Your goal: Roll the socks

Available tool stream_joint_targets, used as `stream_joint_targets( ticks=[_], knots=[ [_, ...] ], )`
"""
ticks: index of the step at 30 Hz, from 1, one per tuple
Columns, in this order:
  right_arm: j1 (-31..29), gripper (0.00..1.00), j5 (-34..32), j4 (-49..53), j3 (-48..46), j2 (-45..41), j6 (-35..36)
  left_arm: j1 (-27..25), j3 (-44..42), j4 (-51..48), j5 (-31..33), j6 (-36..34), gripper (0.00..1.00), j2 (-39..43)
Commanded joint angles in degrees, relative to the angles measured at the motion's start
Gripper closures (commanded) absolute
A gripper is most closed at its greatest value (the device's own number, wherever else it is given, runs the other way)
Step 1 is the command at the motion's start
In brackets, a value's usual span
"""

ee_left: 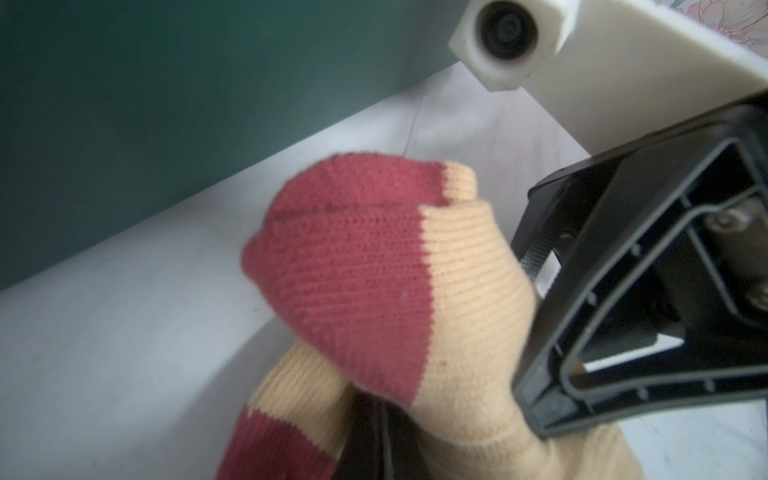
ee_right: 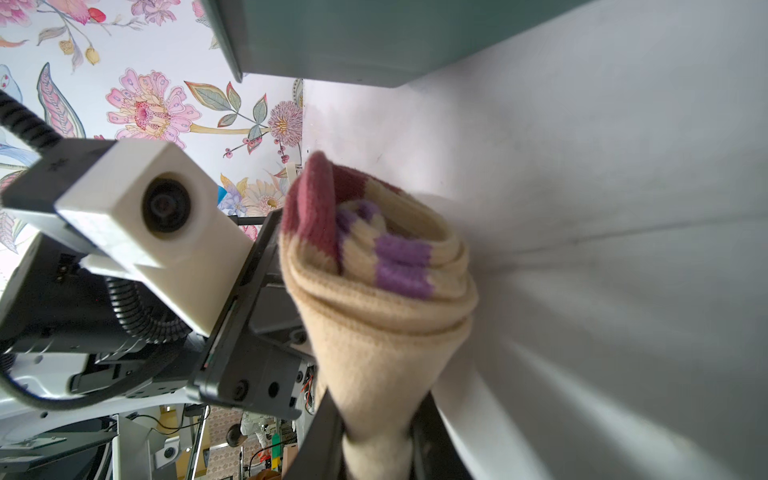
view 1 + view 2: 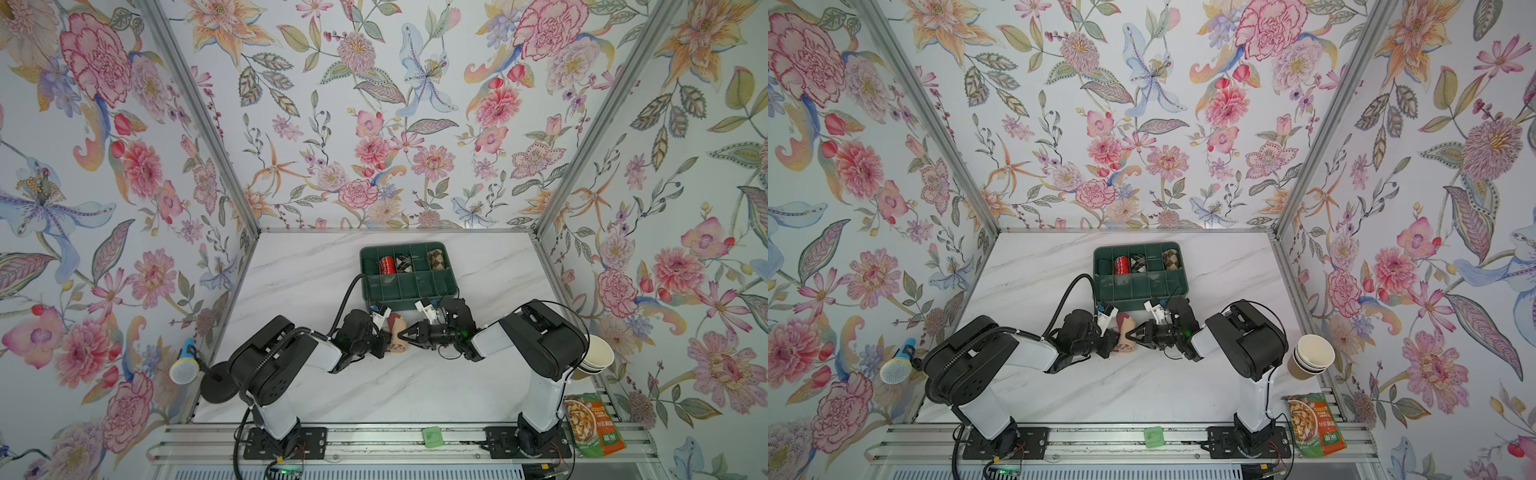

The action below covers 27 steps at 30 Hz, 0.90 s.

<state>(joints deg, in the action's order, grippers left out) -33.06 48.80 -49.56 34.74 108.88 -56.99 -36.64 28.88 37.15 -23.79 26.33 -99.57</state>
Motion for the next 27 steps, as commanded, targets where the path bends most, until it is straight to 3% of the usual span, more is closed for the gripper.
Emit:
stream_joint_targets(
  ticks=[1, 6, 15, 18, 20, 23, 27],
  knots=[
    [0.0, 0.95, 6.4, -5.4, -1.3, -0.2, -3.2, 2.2, -3.6, -14.6, 7.5, -0.8, 1.00, -4.9],
    [0.5, 0.95, 7.5, -13.0, -2.0, -0.5, -8.7, 2.4, -3.9, -14.2, 7.6, -0.6, 1.00, -4.8],
    [0.5, 0.94, 9.8, -0.2, -1.9, -2.8, -1.0, 2.7, -4.2, -13.9, 7.8, -0.7, 1.00, -4.5],
    [0.5, 0.94, 10.5, 7.8, -1.2, -4.4, 4.0, 2.7, -4.3, -13.7, 7.8, -0.5, 1.00, -4.5],
    [0.3, 0.94, 8.6, 19.4, 0.8, -5.9, 10.5, 2.7, -4.3, -13.8, 7.7, -0.5, 1.00, -4.4],
    [-0.7, 0.94, 1.5, 38.9, 5.3, -7.8, 21.1, 2.7, -4.2, -13.8, 7.5, -0.5, 1.00, -4.3],
    [-1.8, 0.94, -6.9, 46.3, 8.2, -8.8, 23.5, 2.7, -4.3, -14.2, 6.7, -0.2, 1.00, -3.4]
  ],
)
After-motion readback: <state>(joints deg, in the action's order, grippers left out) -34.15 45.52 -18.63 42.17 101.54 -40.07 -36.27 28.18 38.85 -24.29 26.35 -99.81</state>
